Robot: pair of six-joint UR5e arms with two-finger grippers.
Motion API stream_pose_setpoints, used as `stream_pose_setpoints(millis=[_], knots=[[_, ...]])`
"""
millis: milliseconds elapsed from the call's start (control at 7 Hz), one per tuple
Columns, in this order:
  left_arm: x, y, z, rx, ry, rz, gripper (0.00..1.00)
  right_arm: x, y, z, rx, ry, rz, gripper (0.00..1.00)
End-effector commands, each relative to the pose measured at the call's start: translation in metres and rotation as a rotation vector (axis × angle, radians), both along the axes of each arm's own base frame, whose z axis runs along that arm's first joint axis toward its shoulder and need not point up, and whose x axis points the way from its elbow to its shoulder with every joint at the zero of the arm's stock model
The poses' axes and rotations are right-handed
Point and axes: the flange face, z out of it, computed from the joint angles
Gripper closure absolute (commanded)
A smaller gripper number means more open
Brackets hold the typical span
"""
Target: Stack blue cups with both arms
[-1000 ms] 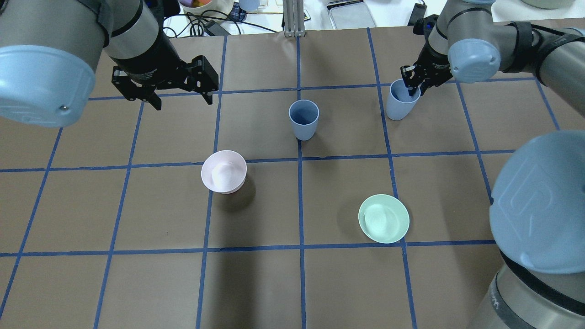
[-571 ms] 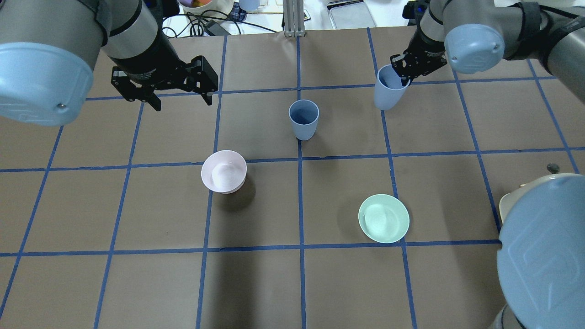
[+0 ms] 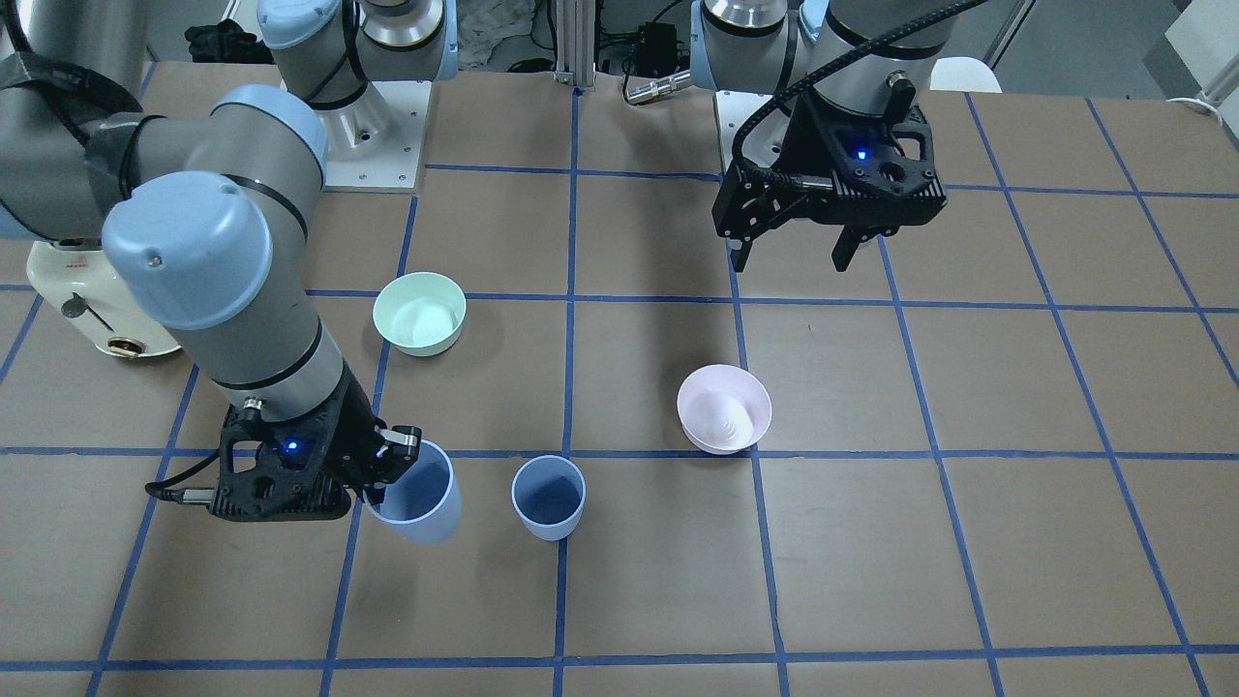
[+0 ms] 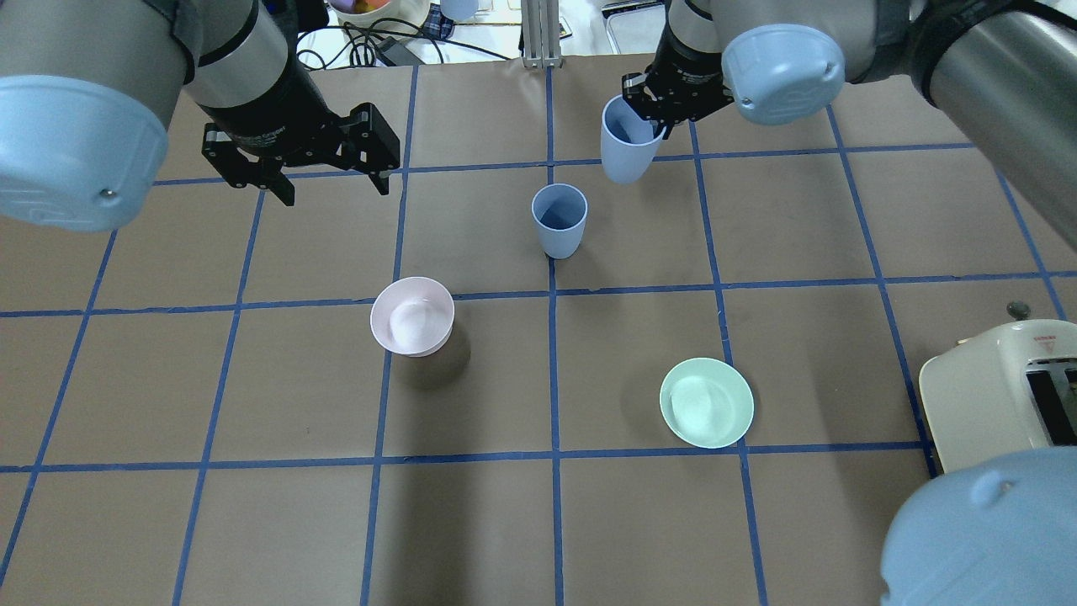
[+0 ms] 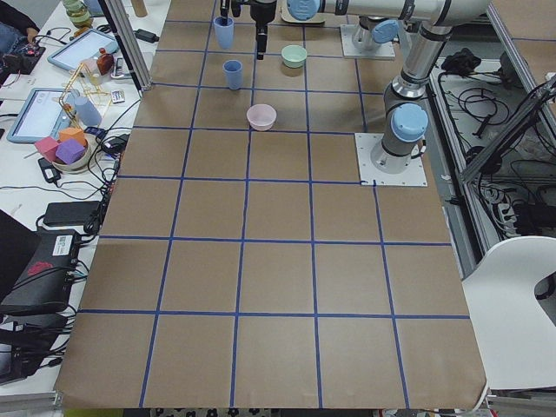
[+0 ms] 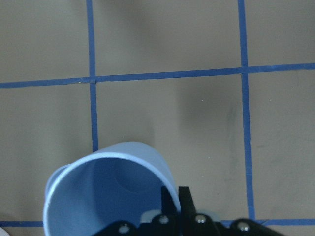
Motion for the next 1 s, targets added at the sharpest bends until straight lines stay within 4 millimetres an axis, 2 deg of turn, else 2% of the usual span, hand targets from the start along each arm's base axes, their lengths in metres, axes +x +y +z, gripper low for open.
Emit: stream_pose_setpoints(millis=[0,143,286,857], knots=[[0.000,0.001,0.000,0.005,0.000,0.000,0.00,0.053,0.018,0.011,0.021,-0.022,-0.065,0.95],[0.000,0.000,-0.001,0.004,-0.002,0.000,0.00,0.071,0.024,0.001,0.035,-0.018,-0.045,0.96],[0.001,0.000,0.000,0.003,-0.002,0.002,0.00,0.077,0.021,-0.014,0.054,-0.011,-0.039,0.96],[0.001,0.000,-0.001,0.006,-0.001,0.001,0.00,0.078,0.015,-0.035,0.073,0.009,-0.025,0.95]])
